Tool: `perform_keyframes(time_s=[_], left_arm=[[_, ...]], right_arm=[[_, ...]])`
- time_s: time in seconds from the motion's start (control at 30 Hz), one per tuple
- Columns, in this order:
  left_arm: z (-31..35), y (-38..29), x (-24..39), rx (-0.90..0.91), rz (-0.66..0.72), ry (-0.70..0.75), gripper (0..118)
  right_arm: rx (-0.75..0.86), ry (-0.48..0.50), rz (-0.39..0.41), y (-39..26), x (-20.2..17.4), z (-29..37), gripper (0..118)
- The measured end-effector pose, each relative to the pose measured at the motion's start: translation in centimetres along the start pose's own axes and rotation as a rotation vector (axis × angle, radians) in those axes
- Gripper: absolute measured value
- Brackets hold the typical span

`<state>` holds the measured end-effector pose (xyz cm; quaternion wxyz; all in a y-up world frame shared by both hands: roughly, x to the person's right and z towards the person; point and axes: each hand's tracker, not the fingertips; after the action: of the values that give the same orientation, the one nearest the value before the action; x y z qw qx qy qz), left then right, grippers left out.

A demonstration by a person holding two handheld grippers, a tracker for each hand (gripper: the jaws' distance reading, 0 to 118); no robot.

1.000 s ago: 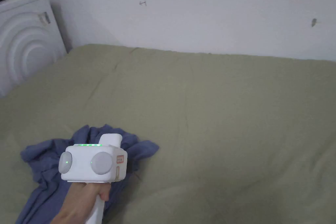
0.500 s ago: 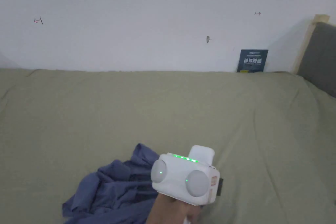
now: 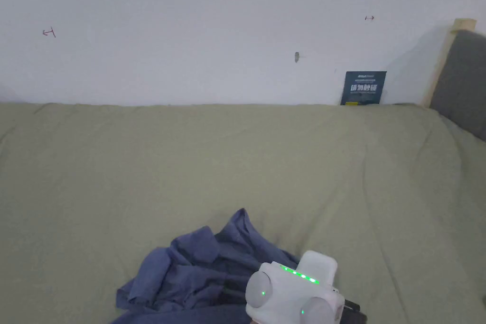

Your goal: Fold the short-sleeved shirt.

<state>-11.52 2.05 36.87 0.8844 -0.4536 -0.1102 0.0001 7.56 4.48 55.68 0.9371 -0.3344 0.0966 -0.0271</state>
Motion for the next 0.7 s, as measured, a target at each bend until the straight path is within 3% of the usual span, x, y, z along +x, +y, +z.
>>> perform_keyframes(time_s=[0.07, 0.2, 0.27, 0.3, 0.33, 0.37, 0.5, 0.7], left_arm=[[2.7, -0.4, -1.2, 0.025, -0.008, 0.011, 109], [11.6, -7.9, -3.6, 0.113, 0.022, 0.069, 108], [16.7, -11.3, -6.2, 0.133, 0.083, 0.090, 100], [18.5, -13.1, -7.1, 0.146, 0.125, 0.105, 65], [20.5, -15.1, -8.0, 0.174, 0.165, 0.124, 20], [22.2, -16.8, -9.1, 0.184, 0.191, 0.193, 5], [27.3, -22.1, -12.9, 0.212, 0.326, 0.307, 5], [30.5, -26.9, -16.9, 0.219, 0.405, 0.381, 5]], right_arm=[[0.015, 0.014, -0.001, 0.2, -0.6, 0.7, 0], [0.050, 0.056, 0.022, 0.1, -1.9, 2.5, 1], [0.056, 0.087, 0.022, -0.1, -2.6, 3.1, 1], [0.060, 0.095, 0.024, -0.3, -2.9, 3.3, 1], [0.061, 0.102, 0.034, -0.5, -3.4, 3.4, 1], [0.063, 0.108, 0.047, -0.7, -3.8, 3.5, 0], [0.074, 0.125, 0.071, -1.0, -5.2, 4.2, 1], [0.094, 0.138, 0.111, -1.0, -6.8, 4.9, 1]])
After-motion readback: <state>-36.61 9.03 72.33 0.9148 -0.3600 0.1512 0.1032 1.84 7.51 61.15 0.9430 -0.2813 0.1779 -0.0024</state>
